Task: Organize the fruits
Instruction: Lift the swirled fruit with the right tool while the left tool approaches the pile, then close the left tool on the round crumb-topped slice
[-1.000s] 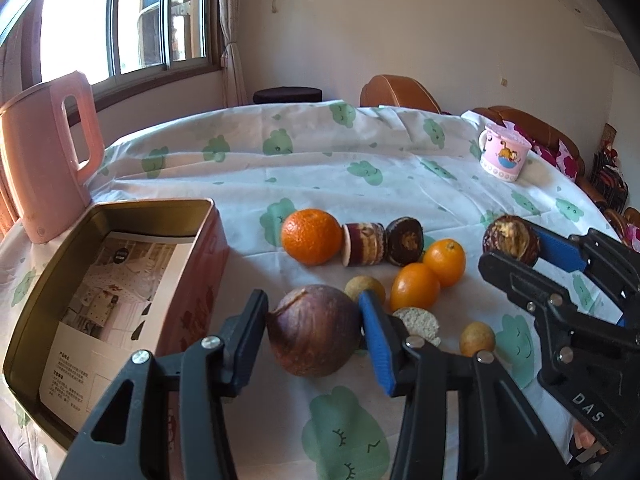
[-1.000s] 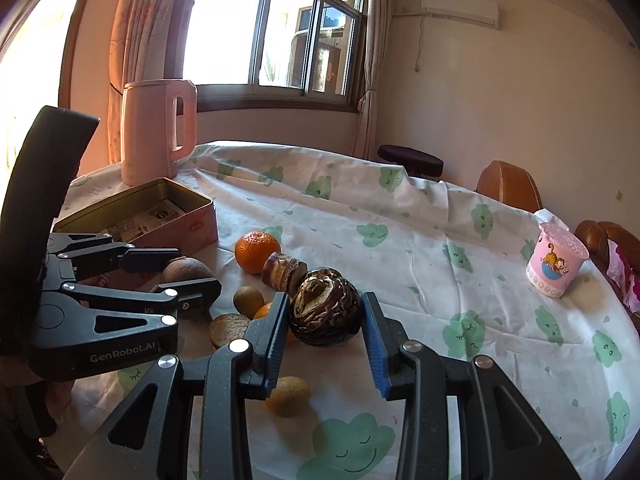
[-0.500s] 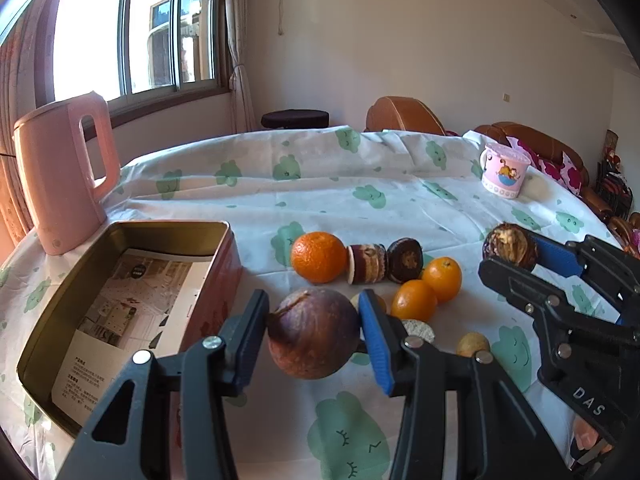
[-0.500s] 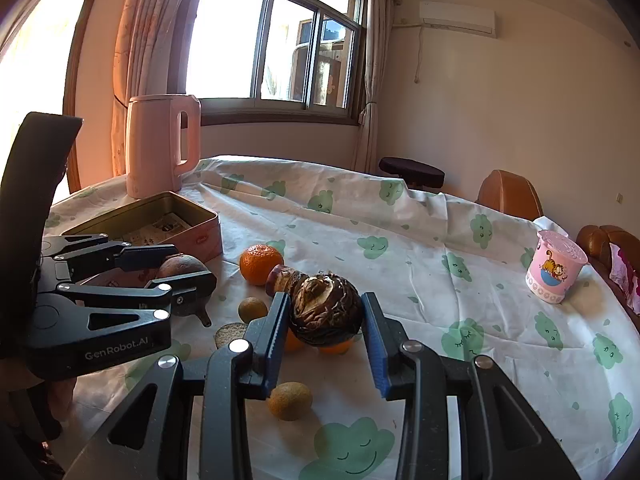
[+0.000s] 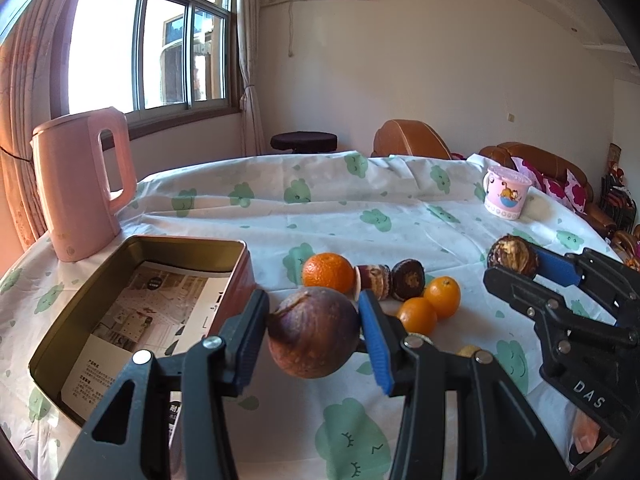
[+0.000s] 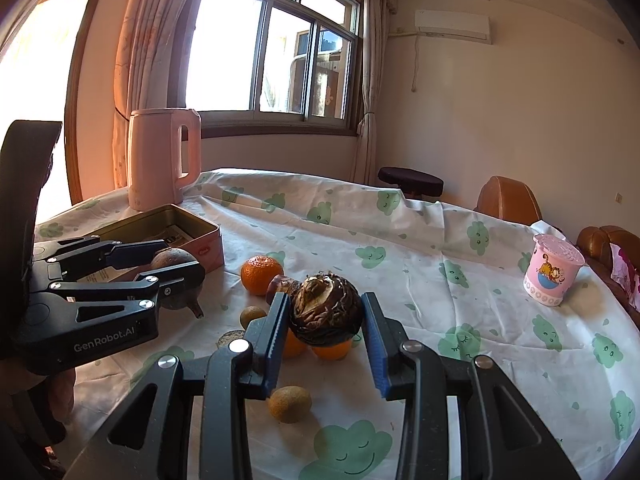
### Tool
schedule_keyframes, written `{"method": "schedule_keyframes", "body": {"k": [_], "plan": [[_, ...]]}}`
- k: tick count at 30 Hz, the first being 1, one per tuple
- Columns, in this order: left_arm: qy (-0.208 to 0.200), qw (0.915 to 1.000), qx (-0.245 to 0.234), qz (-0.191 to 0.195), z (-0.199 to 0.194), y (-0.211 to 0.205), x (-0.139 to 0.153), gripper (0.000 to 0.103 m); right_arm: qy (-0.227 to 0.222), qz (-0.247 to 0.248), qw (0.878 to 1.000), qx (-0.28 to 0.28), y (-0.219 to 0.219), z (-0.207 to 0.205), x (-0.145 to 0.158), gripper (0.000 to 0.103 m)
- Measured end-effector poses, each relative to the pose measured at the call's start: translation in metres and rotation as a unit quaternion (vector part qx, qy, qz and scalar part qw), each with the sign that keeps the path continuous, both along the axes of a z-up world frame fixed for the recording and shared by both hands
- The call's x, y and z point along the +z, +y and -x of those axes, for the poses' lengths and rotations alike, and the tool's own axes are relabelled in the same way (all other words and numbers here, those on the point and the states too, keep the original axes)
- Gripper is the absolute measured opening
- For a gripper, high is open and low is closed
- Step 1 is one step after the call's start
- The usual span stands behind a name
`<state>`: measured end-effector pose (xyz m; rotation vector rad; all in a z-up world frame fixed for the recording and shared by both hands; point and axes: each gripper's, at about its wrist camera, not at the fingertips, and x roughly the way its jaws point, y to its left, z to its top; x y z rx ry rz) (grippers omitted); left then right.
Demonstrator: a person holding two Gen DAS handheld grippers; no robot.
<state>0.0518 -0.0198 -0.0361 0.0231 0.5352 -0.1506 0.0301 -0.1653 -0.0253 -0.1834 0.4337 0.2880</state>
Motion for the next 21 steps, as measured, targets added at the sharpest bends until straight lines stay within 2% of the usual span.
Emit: {"method": "schedule_keyframes", "body": {"k": [5, 6, 7, 9, 17, 19, 21], "plan": [[-0.007, 1.0, 0.004, 0.004, 0.002, 0.002, 0.001, 0.046, -0.006, -0.005, 1.0, 0.0, -0.002, 0.002, 0.001, 0.038], [-0.009, 0.9999, 0.005, 0.005, 0.003, 0.003, 0.002, 0.042, -0.007, -0.005, 1.0, -0.001, -0.002, 0.003, 0.001, 0.038], [-0.011, 0.9999, 0.005, 0.007, 0.004, 0.003, 0.002, 0.031, -0.009, -0.006, 1.0, -0.001, -0.002, 0.004, 0.002, 0.038], [-0.016, 0.9998, 0.002, 0.007, 0.006, 0.003, 0.004, 0.027, -0.013, -0.008, 1.0, -0.001, -0.003, 0.005, 0.002, 0.038], [-0.003, 0.9998, 0.004, 0.02, 0.001, 0.008, 0.003, 0.027, -0.013, -0.008, 1.0, -0.001, -0.004, 0.004, 0.002, 0.038], [0.001, 0.9992, 0.008, 0.039, 0.001, 0.017, 0.003, 0.038, -0.014, -0.01, 1.0, -0.002, -0.004, 0.004, 0.002, 0.038], [0.006, 0.9989, 0.014, 0.045, 0.0, 0.023, 0.001, 0.044, -0.014, -0.015, 1.0, 0.0, -0.005, 0.003, 0.003, 0.038]]}}
